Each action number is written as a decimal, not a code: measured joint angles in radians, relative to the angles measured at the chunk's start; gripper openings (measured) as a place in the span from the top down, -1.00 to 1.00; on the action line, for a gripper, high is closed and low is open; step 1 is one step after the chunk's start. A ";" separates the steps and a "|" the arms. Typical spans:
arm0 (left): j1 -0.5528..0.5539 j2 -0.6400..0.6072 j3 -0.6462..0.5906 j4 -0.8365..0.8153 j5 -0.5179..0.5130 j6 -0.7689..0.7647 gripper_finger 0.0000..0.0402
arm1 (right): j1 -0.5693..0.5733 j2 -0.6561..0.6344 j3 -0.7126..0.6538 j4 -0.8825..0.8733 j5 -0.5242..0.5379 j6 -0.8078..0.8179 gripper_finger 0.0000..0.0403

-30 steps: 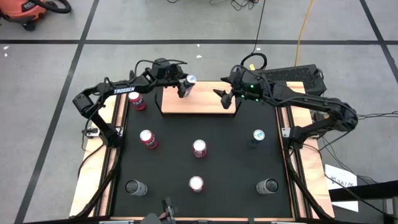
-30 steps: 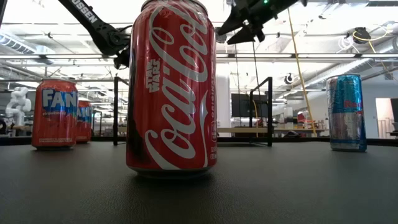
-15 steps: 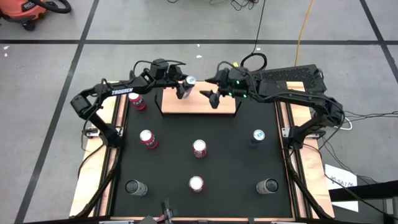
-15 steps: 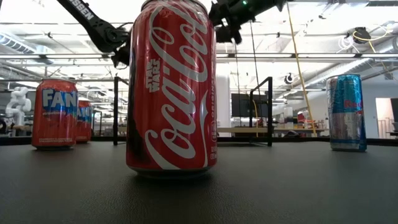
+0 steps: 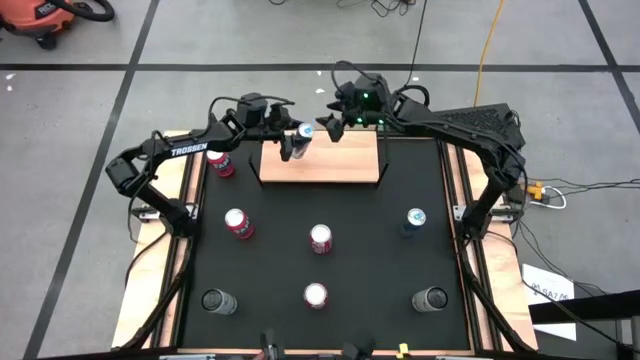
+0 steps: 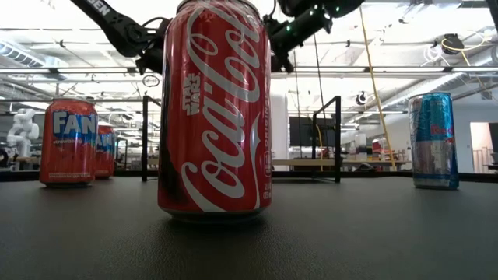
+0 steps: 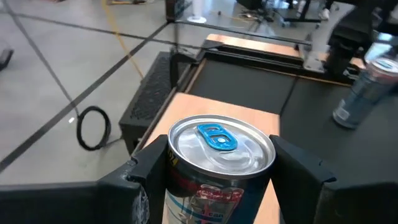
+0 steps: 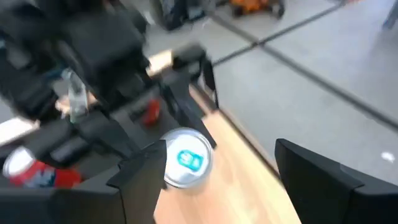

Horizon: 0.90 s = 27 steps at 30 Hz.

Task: Place canned beverage on shelf
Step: Put the top blue soda can on the shelf

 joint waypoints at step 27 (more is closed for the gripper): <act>-0.036 0.010 0.000 0.016 0.020 0.043 -0.07 | -0.051 0.117 0.000 -0.052 -0.108 0.259 -0.25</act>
